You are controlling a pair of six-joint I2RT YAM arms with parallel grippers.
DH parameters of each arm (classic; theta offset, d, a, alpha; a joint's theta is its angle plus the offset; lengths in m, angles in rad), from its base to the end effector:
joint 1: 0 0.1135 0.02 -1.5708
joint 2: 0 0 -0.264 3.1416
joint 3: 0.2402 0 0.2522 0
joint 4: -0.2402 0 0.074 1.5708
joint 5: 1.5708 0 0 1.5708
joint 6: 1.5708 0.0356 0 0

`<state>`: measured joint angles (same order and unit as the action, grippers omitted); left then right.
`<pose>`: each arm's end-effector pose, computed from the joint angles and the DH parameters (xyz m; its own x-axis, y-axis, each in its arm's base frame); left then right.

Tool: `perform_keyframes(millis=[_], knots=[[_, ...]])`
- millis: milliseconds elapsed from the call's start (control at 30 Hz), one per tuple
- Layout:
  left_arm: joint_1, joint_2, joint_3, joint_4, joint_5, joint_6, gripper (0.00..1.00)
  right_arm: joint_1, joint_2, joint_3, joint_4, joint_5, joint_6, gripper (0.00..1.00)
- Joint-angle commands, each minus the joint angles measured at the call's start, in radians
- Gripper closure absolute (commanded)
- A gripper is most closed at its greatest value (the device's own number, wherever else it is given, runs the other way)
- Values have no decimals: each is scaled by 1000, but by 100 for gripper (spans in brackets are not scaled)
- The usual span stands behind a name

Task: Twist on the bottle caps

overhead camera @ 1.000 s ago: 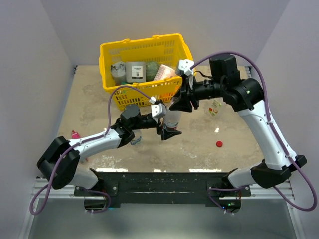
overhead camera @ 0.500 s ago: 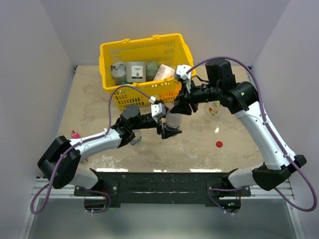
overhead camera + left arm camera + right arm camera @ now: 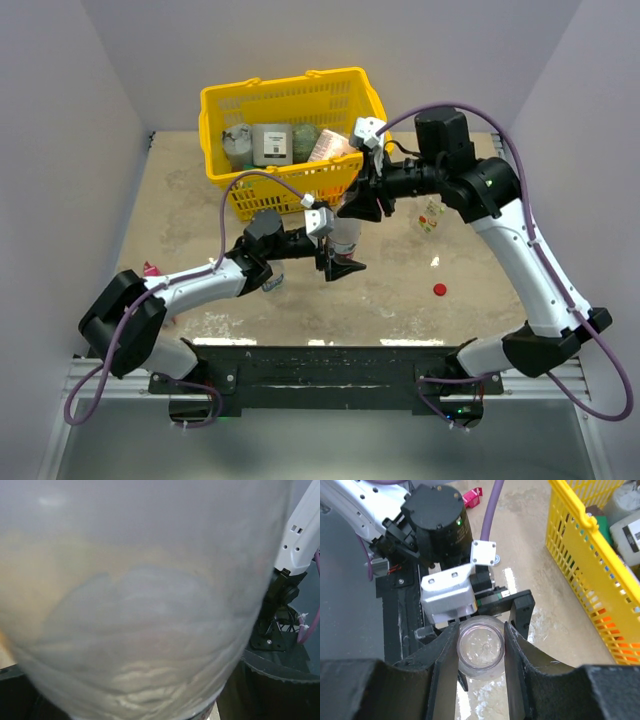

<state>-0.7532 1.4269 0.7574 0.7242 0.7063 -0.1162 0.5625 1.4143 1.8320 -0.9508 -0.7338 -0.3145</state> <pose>0.2121 -0.2305 0.2753 -0.0755 -0.0501 -0.9959 0.9910 0.1066 -0.0805 0.2114 0.1614 0.4774 -0.1354 -0.3569 -0.9243 -0.9736 0.2211 0.0572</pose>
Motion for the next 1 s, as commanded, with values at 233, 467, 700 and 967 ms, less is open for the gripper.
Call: perform_keyframes(millis=[233, 467, 700, 967], knots=[[-3, 26, 43, 17, 4, 13, 25, -3, 6, 50, 35, -32, 22, 96], [-3, 24, 39, 20, 4, 10, 37, -3, 3, 71, 26, 86, 9, 54], [-1, -6, 0, -22, -5, 27, 69, -30, 12, 325, -9, 390, -103, 27], [-2, -65, -30, -71, -36, 96, 100, -185, -178, -234, -351, 417, -664, 31]])
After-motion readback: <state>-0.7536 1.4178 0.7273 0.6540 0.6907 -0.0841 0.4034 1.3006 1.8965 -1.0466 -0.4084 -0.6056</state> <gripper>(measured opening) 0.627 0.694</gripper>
